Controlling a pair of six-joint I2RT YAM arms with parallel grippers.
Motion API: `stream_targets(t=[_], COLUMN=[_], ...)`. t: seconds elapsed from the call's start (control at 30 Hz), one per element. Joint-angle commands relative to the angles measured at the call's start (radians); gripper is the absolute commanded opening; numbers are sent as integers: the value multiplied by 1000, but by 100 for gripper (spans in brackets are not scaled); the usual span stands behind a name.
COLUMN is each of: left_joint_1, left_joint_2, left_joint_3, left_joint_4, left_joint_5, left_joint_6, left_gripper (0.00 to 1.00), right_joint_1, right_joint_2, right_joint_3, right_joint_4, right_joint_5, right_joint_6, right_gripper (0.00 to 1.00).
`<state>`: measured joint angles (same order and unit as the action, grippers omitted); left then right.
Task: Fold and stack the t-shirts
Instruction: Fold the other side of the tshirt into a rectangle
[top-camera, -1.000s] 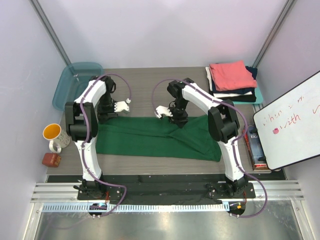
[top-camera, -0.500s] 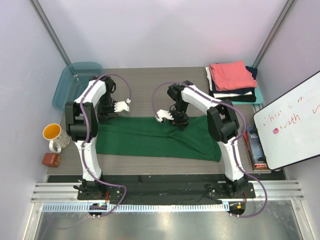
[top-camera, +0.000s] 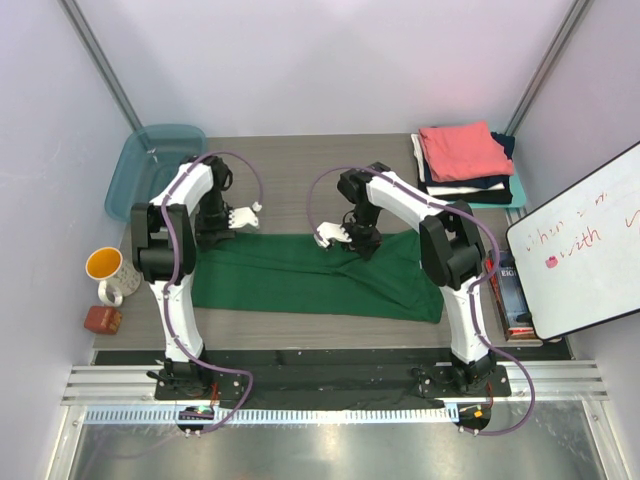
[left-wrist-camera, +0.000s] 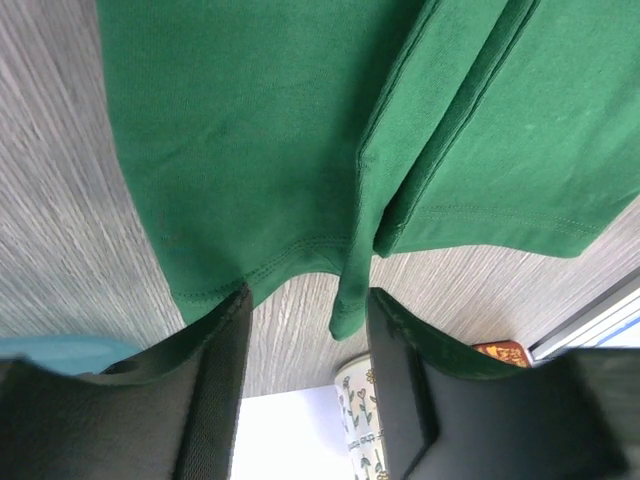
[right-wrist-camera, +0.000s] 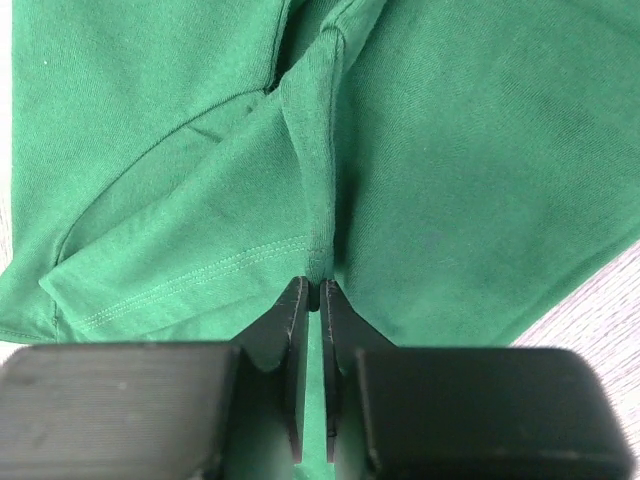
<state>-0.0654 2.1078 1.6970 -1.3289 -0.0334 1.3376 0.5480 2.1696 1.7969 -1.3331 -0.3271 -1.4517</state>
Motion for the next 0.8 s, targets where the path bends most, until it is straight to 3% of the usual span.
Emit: stream_targets(t=[0.0, 0.1, 0.2, 0.23, 0.33, 0.53, 0.63, 0.7, 0.77], left_joint_1=[-4, -4, -4, -4, -4, -4, -4, -4, -4], left_joint_2=[3, 9, 15, 15, 1, -5, 12, 20, 23], left_joint_3=[-7, -8, -10, -8, -13, -13, -20, -23, -33], left_joint_4=[-311, -316, -328, -331, -332, -334, -334, -334, -334], left_joint_5=[6, 9, 15, 16, 9, -3, -5, -5, -6], left_joint_6=[-15, -20, -23, -23, -15, -5, -14, -18, -18], left_gripper=[45, 31, 25, 26, 48, 48, 38, 24, 3], right_joint_1=[4, 6, 6, 6, 6, 6, 7, 7, 7], right_joint_2=[-51, -51, -51, -51, -51, -47, -36, -34, -36], right_joint_3=[7, 7, 10, 10, 10, 16, 27, 30, 27], right_joint_4=[-173, -173, -175, -173, -175, -173, -175, -175, -175], right_joint_5=[-1, 3, 11, 14, 22, 19, 10, 8, 13], right_joint_6=[-16, -16, -15, -15, -12, -15, -7, -6, -6], right_gripper=[10, 8, 8, 8, 9, 10, 8, 5, 3])
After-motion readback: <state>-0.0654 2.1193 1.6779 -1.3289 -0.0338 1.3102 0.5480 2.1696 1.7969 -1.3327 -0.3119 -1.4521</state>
